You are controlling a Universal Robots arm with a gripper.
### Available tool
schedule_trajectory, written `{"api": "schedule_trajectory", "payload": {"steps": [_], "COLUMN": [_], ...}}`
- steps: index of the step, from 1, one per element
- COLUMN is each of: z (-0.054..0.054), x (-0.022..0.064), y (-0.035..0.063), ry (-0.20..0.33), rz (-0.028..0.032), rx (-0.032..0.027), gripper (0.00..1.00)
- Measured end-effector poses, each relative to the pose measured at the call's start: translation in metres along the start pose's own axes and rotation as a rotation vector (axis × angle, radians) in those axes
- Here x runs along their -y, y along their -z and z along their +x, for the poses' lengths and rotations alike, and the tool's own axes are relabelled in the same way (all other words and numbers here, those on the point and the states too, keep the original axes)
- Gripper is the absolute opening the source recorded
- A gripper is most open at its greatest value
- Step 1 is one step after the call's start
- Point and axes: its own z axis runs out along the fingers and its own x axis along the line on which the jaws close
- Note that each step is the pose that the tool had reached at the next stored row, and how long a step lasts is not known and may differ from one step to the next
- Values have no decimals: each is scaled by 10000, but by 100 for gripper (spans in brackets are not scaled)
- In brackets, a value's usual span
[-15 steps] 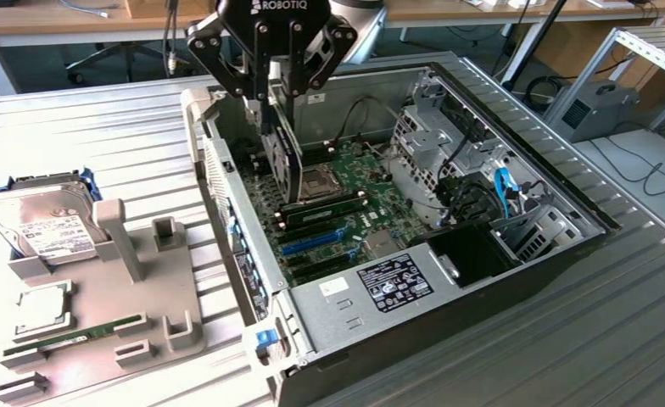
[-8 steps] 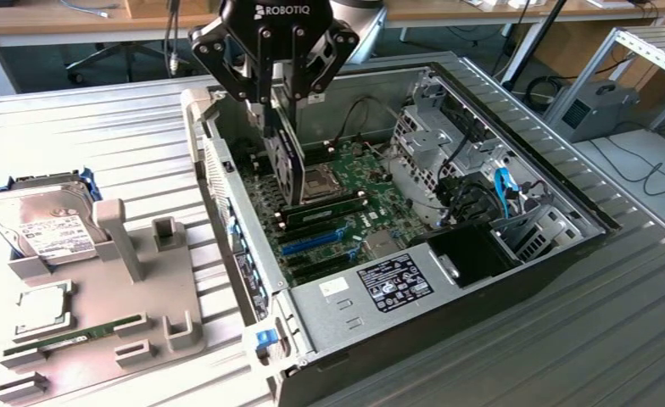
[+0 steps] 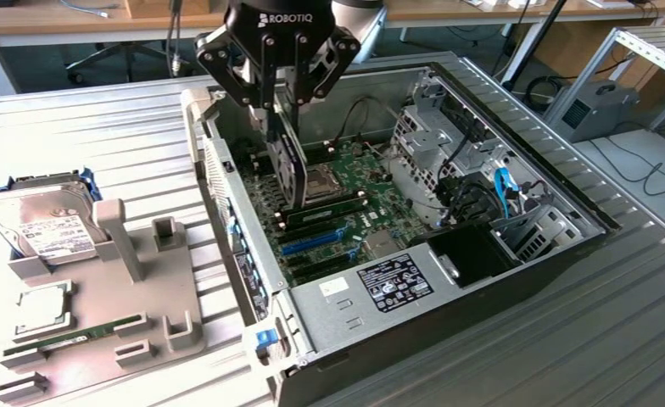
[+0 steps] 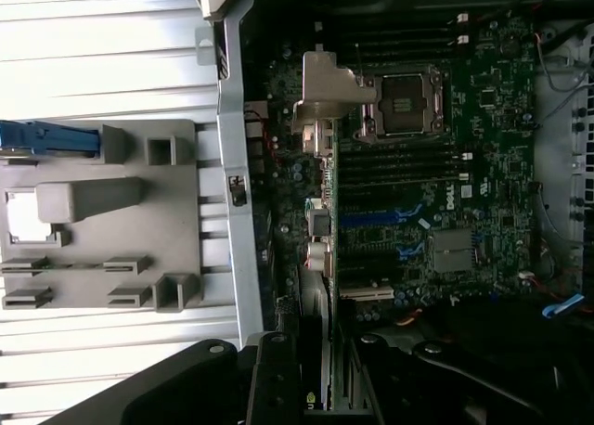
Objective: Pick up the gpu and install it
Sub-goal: 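Pick up the gpu and move the gpu toward the slot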
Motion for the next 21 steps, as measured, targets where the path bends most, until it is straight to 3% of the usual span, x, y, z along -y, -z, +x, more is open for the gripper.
{"api": "schedule_trajectory", "payload": {"steps": [21], "z": [-37], "x": [-10], "y": [-153], "ry": [1], "rz": [1], "rx": [0], "gripper": [26]}}
